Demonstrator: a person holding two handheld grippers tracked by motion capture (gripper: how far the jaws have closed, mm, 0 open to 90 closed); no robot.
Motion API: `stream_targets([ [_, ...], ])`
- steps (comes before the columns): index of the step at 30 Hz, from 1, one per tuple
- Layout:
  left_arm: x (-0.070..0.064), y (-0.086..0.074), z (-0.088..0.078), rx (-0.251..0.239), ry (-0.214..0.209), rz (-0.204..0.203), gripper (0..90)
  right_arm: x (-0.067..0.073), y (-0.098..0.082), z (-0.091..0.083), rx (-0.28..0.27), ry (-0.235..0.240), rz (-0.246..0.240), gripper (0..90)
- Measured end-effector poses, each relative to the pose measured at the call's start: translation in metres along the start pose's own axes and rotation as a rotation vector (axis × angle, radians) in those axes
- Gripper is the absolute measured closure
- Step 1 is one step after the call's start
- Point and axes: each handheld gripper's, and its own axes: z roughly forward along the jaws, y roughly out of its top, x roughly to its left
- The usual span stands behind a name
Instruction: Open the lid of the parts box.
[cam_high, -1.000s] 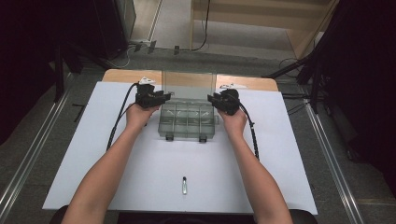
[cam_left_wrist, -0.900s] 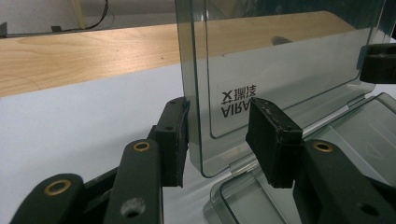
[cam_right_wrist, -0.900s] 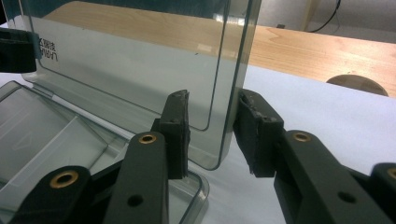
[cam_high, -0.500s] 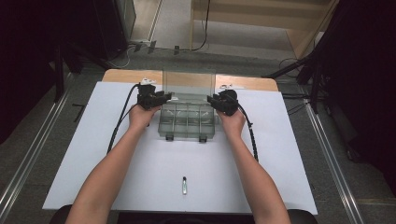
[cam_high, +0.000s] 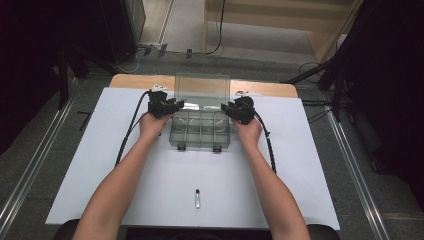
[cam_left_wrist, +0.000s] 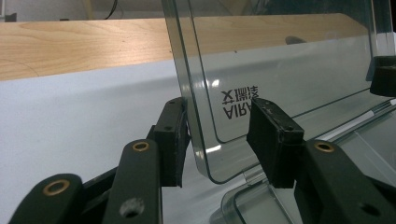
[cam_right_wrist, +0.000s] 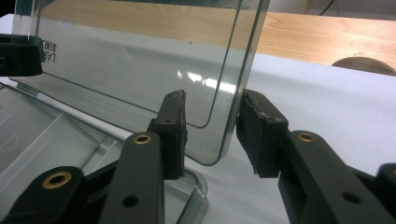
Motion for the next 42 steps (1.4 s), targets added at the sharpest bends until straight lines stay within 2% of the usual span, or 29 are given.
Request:
stream_targets([
  [8,0.0004,-0.0021,0.0015,0.011,0.002,0.008,54.7,-0.0015,-0.0013,0.0013,0.007,0.01,0.013,62.7],
  [27,0.0019,-0.0047,0.0057,0.024,-0.022,-0.048,49.9,-0.0032,-0.0022,0.0031,0.013,0.018,0.042,60.4],
  [35,0.004,-0.0052,0.0064,0.028,-0.021,-0.066,46.0,-0.0017,-0.0016,0.0027,0.013,0.0,0.026,58.4],
  [40,0.0022,-0.004,0.0047,0.027,-0.011,-0.04,43.7,0.0032,0.0014,-0.0008,0.018,-0.007,-0.013,52.6],
  [42,0.0021,-0.0031,0.0031,0.034,-0.017,-0.041,38.7,0.0049,0.0025,-0.0026,0.016,0.004,-0.017,48.5],
])
